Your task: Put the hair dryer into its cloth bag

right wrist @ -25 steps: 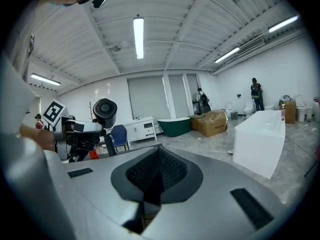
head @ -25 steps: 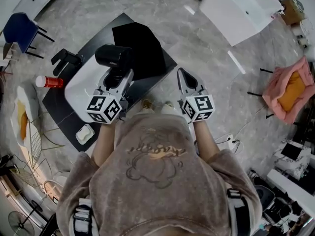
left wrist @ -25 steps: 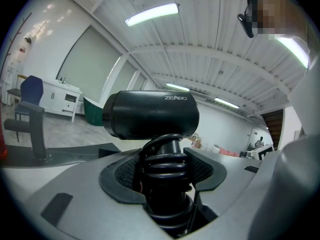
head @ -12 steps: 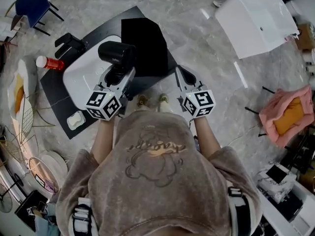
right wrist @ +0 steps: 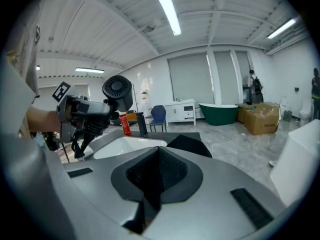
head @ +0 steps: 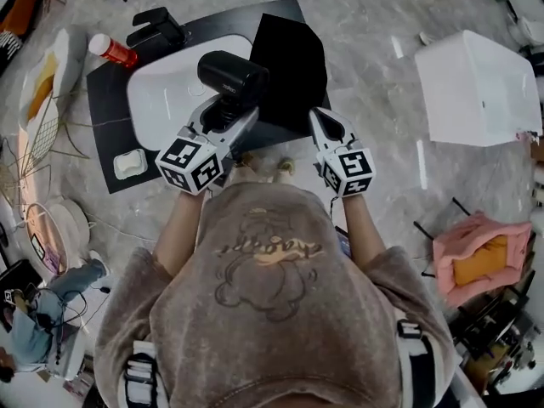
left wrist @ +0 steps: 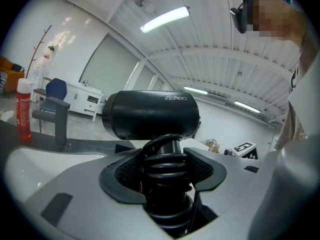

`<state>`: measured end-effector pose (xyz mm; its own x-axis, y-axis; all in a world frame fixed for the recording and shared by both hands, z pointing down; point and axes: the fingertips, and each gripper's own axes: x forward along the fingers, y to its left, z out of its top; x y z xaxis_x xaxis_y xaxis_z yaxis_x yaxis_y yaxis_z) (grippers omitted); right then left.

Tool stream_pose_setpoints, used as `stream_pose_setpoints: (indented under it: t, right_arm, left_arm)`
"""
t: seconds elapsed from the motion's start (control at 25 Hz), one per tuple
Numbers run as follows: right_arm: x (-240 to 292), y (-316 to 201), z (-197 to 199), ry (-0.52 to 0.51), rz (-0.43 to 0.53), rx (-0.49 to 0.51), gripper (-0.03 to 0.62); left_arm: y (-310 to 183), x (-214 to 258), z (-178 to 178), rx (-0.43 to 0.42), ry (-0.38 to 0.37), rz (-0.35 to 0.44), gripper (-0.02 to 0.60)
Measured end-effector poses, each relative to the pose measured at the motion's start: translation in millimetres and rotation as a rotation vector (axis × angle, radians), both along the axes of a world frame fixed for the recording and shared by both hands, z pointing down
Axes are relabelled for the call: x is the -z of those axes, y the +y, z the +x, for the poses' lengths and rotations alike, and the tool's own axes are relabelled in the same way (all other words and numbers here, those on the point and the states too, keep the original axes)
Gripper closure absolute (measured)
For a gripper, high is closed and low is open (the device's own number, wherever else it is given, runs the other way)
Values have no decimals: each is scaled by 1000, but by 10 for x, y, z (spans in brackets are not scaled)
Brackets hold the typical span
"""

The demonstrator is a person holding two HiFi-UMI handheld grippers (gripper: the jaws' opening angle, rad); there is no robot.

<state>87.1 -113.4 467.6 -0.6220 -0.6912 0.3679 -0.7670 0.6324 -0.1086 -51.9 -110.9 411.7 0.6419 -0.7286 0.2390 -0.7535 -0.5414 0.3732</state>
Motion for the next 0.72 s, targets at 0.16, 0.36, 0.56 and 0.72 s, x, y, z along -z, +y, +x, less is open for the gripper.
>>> stream_pose_setpoints:
  t: [0.16,0.36,0.56,0.72]
  right_arm:
    - [-65,-84,-115,44,-2,73,591]
    - [-132,-185,-147,66,-13,99,557]
    - [-225,-184,-178,88,-41,135,488]
    - [-309,-190,-232,91,-86,168,422]
  left_arm:
    - [14,-29,-72,22,11,-6,324]
    - [10,-88,-131,45,11,-6,324]
    - [28,-138,-160,57,24,-21,324]
    - [24,-123,-197,63,27,-22,324]
